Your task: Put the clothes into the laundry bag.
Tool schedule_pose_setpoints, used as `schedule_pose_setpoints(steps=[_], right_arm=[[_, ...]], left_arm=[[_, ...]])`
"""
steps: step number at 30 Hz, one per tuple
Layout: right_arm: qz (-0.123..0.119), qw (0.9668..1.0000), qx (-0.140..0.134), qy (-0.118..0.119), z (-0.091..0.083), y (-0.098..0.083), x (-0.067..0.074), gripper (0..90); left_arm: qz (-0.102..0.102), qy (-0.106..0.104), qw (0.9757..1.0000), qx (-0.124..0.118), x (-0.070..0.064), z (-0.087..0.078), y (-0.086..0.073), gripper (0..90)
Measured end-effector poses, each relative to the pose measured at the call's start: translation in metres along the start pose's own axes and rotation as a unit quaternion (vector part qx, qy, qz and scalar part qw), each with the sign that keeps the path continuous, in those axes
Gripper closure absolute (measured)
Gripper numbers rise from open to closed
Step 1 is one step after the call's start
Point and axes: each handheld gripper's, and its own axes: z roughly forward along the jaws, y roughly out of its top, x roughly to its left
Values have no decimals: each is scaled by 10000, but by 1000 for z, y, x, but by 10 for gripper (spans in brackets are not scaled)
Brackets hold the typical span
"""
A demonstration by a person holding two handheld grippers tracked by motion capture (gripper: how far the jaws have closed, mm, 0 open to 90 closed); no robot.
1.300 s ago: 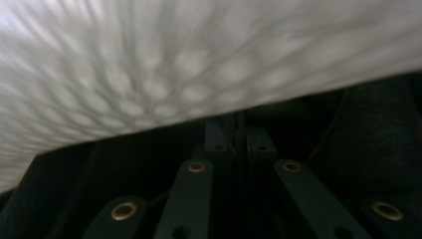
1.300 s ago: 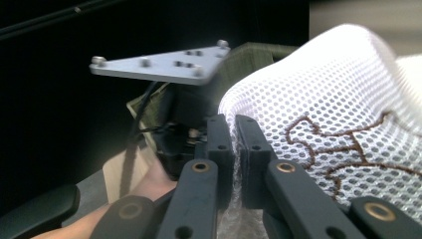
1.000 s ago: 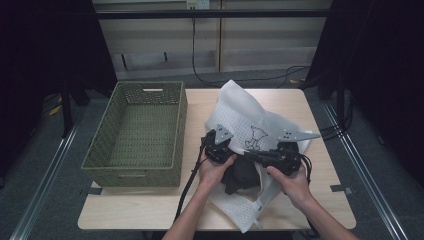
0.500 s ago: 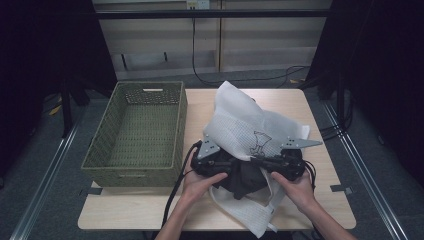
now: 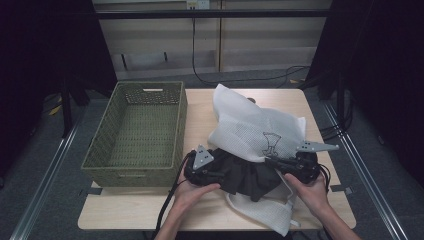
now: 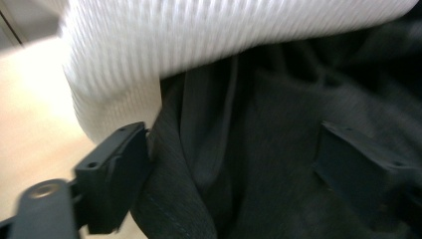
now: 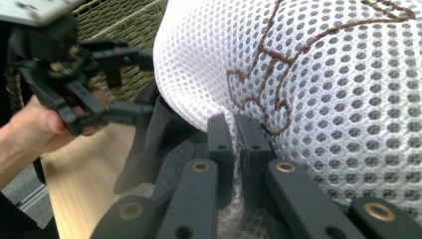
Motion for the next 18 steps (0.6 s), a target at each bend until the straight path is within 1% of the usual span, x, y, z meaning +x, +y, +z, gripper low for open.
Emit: schedule_pose_setpoints(steps=[1, 2, 3, 4, 5, 6, 7, 8, 9, 10, 11, 12, 13, 14, 15, 18], right_arm=[[13, 10000, 9, -19, 1, 0, 1, 869], [13, 10000, 9, -19, 1, 0, 1, 869], [-24, 10000, 13, -6, 1, 0, 1, 869], [-41, 10000, 20, 2, 1, 0, 1, 869], [-34, 10000, 31, 21, 2, 0, 1, 869], [-21, 10000, 23, 29, 4, 1, 0, 869], [-21, 10000, 23, 29, 4, 1, 0, 869], [-10, 10000, 35, 38, 4, 1, 1, 869], [-28, 10000, 30, 51, 5, 2, 2, 869], [-46, 10000, 39, 52, 6, 3, 3, 870], [-43, 9999, 26, 108, 9, 5, 5, 870], [-43, 9999, 26, 108, 9, 5, 5, 870], [-44, 9999, 37, 140, 10, 7, 6, 870], [-72, 9998, 28, 172, 13, 8, 8, 870], [-96, 9997, 35, 204, 14, 10, 11, 871], [-134, 9993, -4, 355, 19, 17, 20, 872]], left_arm=[[5, 7, 10000, 44, 1, 3, -3, 102], [-49, -115, 9999, 57, 2, 6, -6, 102], [-117, -259, 9995, 107, 3, 9, -8, 103], [-207, -493, 9985, 88, 4, 13, -9, 132], [-125, -634, 9979, 16, 5, 14, -9, 260], [-63, -547, 9985, -9, 2, 15, -8, 547], [17, -464, 9989, -33, 2, 14, -7, 547], [-27, -485, 9988, -24, 2, 13, -4, 656], [-35, -592, 9982, -49, 2, 12, -1, 745], [-56, -667, 9977, -90, 2, 11, 3, 805], [-27, -853, 9962, -143, 0, 11, 12, 862], [-27, -853, 9962, -143, 0, 11, 12, 865], [46, -889, 9959, -155, -3, 12, 18, 865], [33, -990, 9950, -159, -6, 14, 22, 869], [98, -1039, 9944, -155, -9, 16, 27, 870], [98, -1087, 9937, -256, -17, 23, 36, 872]])
